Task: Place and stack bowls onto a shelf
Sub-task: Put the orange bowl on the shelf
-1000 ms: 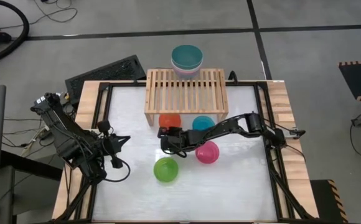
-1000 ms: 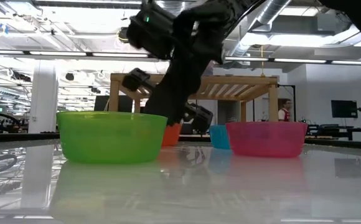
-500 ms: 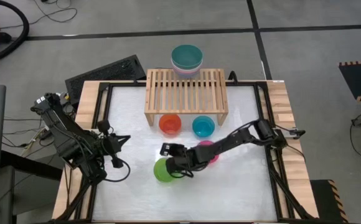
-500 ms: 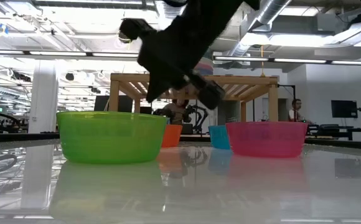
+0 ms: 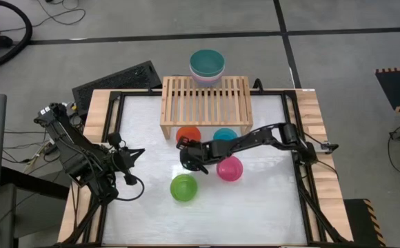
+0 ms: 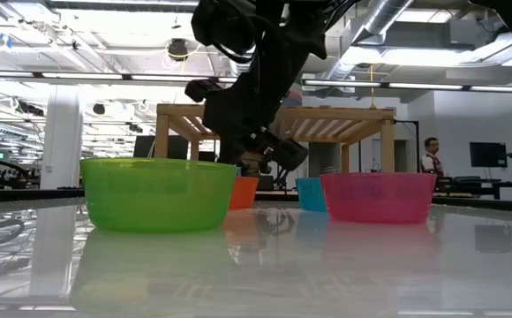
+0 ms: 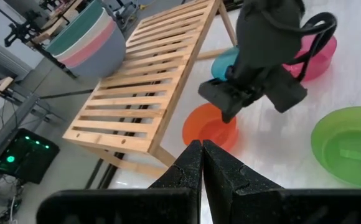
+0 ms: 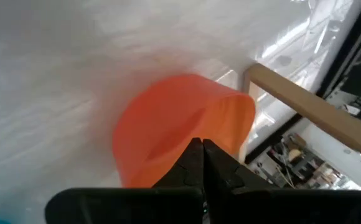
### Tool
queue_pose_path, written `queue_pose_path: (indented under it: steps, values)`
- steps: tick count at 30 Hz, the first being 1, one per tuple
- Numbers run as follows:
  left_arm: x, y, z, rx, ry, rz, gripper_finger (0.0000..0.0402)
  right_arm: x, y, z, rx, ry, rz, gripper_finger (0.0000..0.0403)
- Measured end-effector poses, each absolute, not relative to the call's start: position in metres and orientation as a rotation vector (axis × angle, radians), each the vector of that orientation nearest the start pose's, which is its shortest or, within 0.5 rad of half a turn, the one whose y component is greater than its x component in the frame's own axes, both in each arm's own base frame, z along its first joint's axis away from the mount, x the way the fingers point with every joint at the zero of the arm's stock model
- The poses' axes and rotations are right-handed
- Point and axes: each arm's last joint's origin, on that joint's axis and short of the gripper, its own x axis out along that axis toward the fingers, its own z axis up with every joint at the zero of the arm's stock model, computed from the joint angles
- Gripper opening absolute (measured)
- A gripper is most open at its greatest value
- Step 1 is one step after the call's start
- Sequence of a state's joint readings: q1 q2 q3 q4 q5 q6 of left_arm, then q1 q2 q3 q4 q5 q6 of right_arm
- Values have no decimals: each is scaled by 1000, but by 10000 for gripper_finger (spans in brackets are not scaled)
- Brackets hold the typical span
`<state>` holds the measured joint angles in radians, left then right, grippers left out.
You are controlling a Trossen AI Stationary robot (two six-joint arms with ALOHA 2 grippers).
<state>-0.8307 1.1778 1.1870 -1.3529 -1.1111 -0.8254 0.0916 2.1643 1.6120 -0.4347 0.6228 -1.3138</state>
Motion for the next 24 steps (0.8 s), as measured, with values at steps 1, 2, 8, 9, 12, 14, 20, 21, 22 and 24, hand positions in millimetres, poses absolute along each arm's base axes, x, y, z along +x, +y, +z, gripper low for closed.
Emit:
queue_pose_path:
  steps: [1,2,8,9,12,14,20,21,22,24]
  values:
    - [142,-117,331,326,571,497,0,458,23,169,-1521,1157,211,18]
    - [142,-117,331,322,570,498,0,458,20,169,-1516,1157,211,18]
    - [141,-116,331,323,571,499,0,458,16,167,-1481,1140,255,18]
    - [141,-116,331,323,571,499,0,458,17,167,-1473,1129,271,18]
    - [141,-116,331,316,569,501,0,458,20,167,-1463,1108,304,18]
    - [141,-116,331,306,567,503,0,458,23,167,-1461,1098,316,18]
    - [141,-117,331,299,575,498,0,452,43,164,-1496,1115,380,18]
    - [141,-117,331,298,575,498,0,451,49,164,-1510,1119,388,18]
    - [141,-117,331,297,575,498,0,449,56,164,-1526,1118,392,18]
    - [142,-117,331,294,574,497,0,446,71,166,-1551,1100,414,18]
